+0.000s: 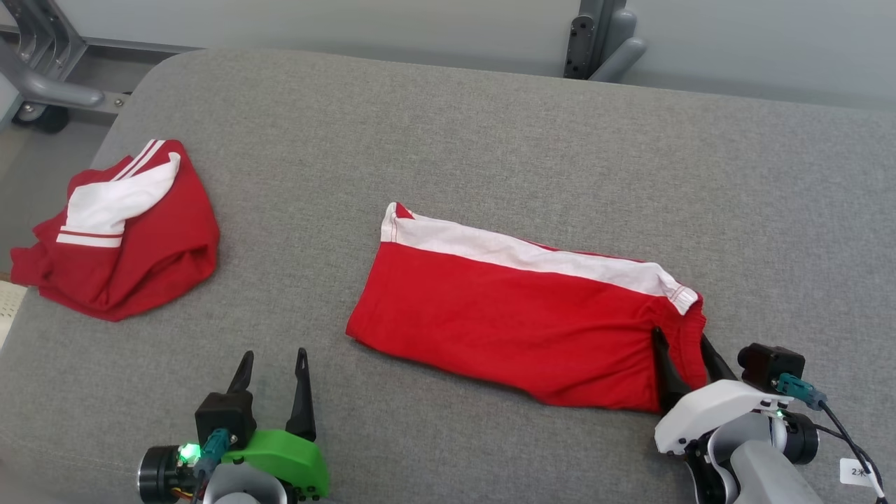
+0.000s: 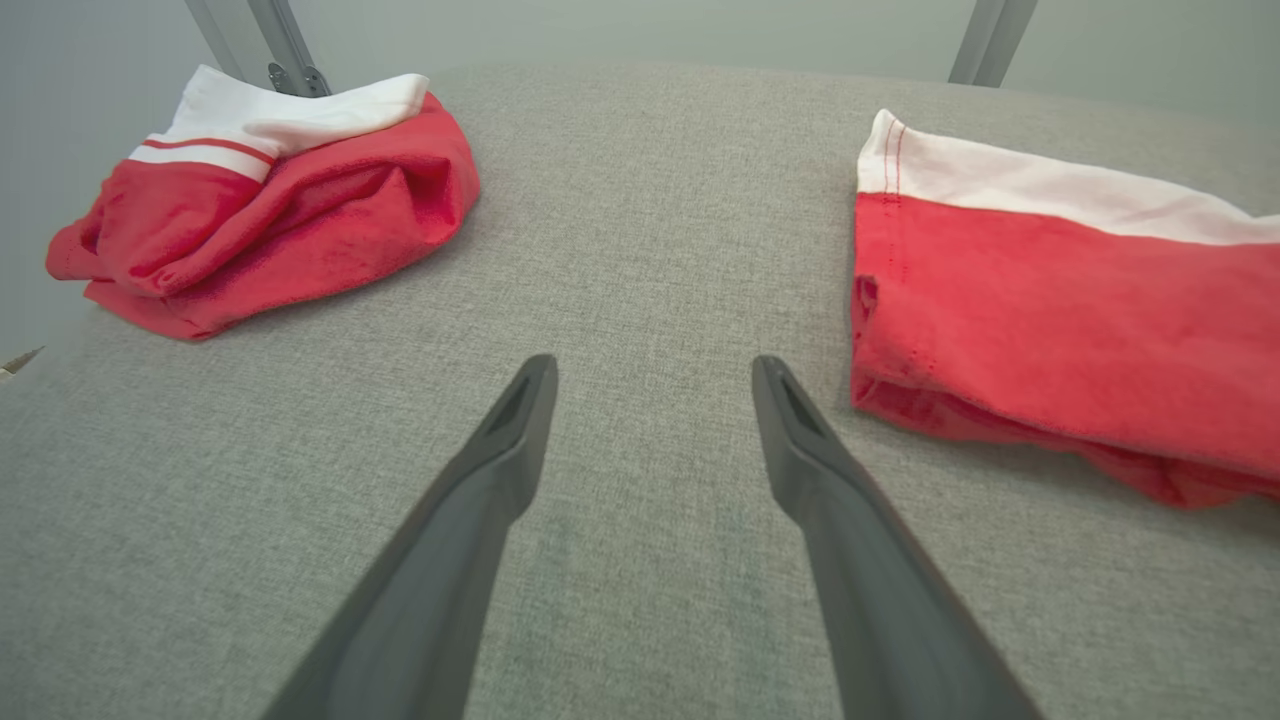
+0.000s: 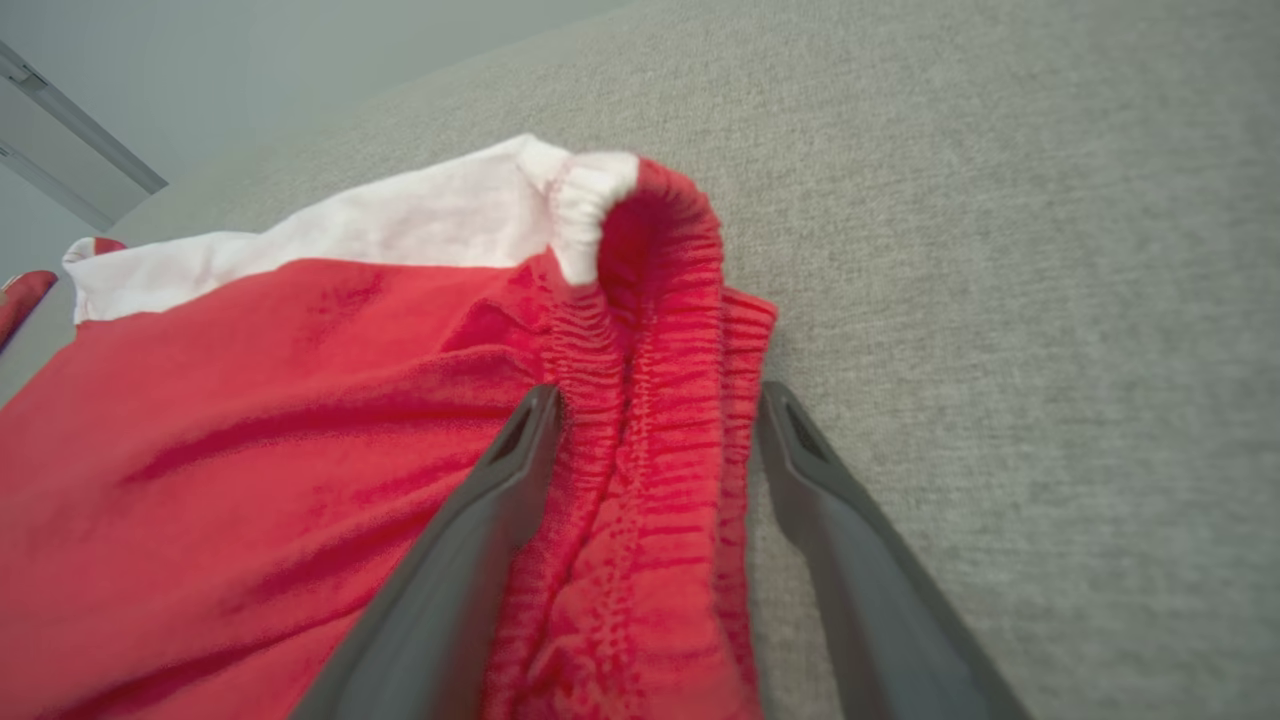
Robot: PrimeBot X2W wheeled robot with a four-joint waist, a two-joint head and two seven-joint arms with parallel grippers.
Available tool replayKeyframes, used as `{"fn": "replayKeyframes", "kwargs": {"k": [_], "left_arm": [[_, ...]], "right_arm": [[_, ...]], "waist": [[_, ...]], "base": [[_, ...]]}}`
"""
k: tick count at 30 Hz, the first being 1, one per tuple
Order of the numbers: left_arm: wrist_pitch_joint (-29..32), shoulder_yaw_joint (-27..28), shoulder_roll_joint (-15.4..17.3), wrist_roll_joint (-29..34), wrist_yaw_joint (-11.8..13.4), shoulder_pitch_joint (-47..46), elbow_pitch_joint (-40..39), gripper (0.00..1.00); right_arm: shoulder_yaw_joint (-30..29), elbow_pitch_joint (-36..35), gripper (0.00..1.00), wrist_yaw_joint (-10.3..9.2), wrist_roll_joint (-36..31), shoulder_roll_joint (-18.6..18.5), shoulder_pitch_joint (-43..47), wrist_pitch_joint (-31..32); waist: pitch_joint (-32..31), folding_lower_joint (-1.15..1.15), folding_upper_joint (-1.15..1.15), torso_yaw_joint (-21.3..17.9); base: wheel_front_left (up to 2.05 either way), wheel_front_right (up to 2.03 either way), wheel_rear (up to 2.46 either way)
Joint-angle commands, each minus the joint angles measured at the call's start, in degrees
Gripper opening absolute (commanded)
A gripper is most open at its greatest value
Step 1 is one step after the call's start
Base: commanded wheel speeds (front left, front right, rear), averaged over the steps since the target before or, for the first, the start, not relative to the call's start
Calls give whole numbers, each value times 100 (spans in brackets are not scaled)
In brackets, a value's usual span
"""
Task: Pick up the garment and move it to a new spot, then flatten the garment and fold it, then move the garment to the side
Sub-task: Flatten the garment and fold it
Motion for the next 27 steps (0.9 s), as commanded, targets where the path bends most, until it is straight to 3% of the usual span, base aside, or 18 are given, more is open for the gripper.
{"fn": "replayKeyframes", "kwargs": {"k": [1,4,6,7,15,23,27], "left_arm": [[-1,-7,8,-19,8,-86,19,100],[-1,-70,8,-60,-1,-108,60,100],[-1,-95,8,-58,-3,-116,83,100],[-1,-106,8,-59,-7,-117,87,100],[-1,-56,8,-13,-40,45,129,100],[-1,-112,8,-54,-88,104,161,100],[0,-179,9,-87,-104,147,248,100]], "right_arm": [[-14,176,100,-26,46,-46,105,34],[207,325,100,-25,255,-32,83,60],[432,411,42,-20,459,-2,49,68],[538,435,0,-17,572,8,33,71],[369,219,0,-20,1173,-34,25,33],[189,8,0,-19,1480,-552,-78,21],[478,-210,0,-17,1731,-848,-212,200]], "waist": [[6,0,50,-5],[20,0,50,2],[21,0,50,15],[20,0,50,23],[-102,0,50,-49],[-220,0,50,-278],[-293,0,50,-424]], "base": [[0,0,0],[0,0,0],[0,0,0],[0,0,0],[0,0,0],[0,0,0],[0,0,0]]}}
